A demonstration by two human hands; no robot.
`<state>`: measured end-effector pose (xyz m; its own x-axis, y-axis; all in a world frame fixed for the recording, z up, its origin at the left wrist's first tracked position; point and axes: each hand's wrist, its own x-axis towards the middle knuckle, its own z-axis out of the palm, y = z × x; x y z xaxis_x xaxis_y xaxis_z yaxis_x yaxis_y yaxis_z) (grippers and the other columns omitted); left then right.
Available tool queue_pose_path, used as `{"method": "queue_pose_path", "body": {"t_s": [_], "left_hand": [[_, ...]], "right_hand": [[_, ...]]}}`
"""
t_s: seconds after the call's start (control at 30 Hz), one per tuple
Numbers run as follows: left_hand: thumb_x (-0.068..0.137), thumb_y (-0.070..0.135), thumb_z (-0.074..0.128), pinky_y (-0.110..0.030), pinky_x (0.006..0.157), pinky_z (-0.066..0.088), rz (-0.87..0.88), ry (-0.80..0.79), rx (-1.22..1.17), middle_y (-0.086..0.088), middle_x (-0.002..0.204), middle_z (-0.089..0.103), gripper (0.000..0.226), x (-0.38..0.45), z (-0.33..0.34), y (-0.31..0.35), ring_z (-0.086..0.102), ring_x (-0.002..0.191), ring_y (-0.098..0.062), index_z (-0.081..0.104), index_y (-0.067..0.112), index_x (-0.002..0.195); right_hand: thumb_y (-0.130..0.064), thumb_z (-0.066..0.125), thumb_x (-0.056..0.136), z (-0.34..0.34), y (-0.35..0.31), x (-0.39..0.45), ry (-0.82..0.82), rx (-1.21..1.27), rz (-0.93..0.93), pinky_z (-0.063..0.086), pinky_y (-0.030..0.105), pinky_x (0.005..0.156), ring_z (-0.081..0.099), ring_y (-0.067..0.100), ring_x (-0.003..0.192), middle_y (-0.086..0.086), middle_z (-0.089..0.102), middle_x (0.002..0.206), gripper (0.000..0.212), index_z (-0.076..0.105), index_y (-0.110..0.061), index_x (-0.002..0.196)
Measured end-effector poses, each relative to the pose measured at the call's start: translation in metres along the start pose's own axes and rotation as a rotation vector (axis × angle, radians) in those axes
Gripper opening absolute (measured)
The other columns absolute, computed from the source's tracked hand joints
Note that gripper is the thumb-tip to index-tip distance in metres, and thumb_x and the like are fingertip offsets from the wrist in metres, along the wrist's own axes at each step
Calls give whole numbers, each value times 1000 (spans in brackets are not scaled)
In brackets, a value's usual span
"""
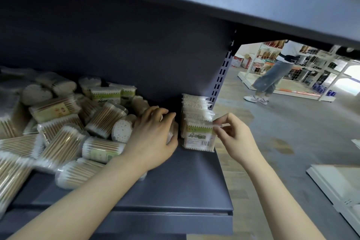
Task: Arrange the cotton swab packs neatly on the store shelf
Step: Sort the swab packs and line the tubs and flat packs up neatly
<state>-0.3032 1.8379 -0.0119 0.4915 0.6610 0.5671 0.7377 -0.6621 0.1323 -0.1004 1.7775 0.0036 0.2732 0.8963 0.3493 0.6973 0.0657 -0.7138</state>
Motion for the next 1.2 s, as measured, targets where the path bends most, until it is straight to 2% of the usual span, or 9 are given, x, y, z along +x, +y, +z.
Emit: {"method": "queue_pose_path", "body": {"t_s": [0.13, 0.23, 0.4, 0.53, 0.63, 0.83, 0.93, 1.03, 1.2], "left_hand": [[69, 38, 37, -45, 66, 54, 30, 18, 45, -6, 99, 66, 53, 1, 5, 4, 63, 96, -34, 68, 9, 102], [65, 31, 52, -47, 67, 54, 47, 22, 19, -5, 99, 66, 44, 1, 9, 5, 62, 97, -35, 69, 12, 100], [51, 22, 82, -47, 65, 53, 83, 32, 62, -7, 97, 66, 49, 5, 12, 12, 63, 94, -35, 70, 11, 98], [45, 25, 84, -44, 63, 53, 62, 45, 119, -6, 92, 67, 49, 10, 12, 17, 65, 92, -33, 71, 12, 90], [45, 24, 84, -46, 64, 53, 40, 26, 158, -8, 93, 67, 44, 11, 13, 13, 64, 94, -35, 71, 11, 85], [43, 23, 84, -45, 66, 52, 8, 13, 207, -8, 87, 67, 41, 8, 15, 2, 64, 93, -36, 72, 10, 80], [43, 24, 85, -45, 63, 53, 19, 8, 208, -7, 89, 67, 40, 5, 16, 0, 64, 92, -36, 72, 12, 78], [44, 23, 85, -45, 62, 53, 27, -11, 192, -7, 90, 67, 27, 5, 16, 0, 64, 93, -37, 72, 18, 66], [43, 24, 85, -45, 62, 53, 22, -32, 179, -8, 89, 67, 24, 7, 16, 0, 64, 94, -38, 70, 20, 60]], "right_hand": [[-5, 58, 87, 8, 11, -4, 15, -67, -38, 44, 19, 67, 61, 8, 74, -5, 63, 89, 23, 51, -26, 81], [-3, 60, 84, 9, 16, -5, 2, -135, -89, 45, 21, 73, 57, 11, 82, -2, 58, 99, 20, 54, -20, 93], [-5, 68, 71, 11, 24, -6, -65, -363, -255, 33, 16, 83, 48, 19, 106, 2, 51, 114, 38, 56, -10, 107], [-7, 70, 68, 22, 29, -7, -56, -415, -303, 33, 21, 96, 46, 26, 120, 7, 50, 131, 57, 49, -8, 121], [-7, 70, 69, 32, 29, -8, -15, -426, -291, 40, 28, 96, 47, 23, 123, 4, 47, 138, 72, 39, -15, 133], [-5, 66, 73, 43, 29, -4, 22, -412, -258, 33, 23, 100, 39, 17, 131, -1, 39, 144, 65, 46, -18, 133], [-4, 70, 67, 47, 31, 0, 41, -432, -280, 37, 35, 105, 44, 24, 126, 4, 46, 139, 66, 50, -14, 129], [-4, 73, 62, 49, 33, 4, 60, -470, -330, 40, 47, 101, 47, 28, 121, 7, 52, 132, 66, 53, -11, 124], [-3, 73, 61, 54, 36, 5, 105, -456, -347, 39, 40, 104, 47, 29, 124, 8, 53, 133, 66, 55, -10, 124]]}}
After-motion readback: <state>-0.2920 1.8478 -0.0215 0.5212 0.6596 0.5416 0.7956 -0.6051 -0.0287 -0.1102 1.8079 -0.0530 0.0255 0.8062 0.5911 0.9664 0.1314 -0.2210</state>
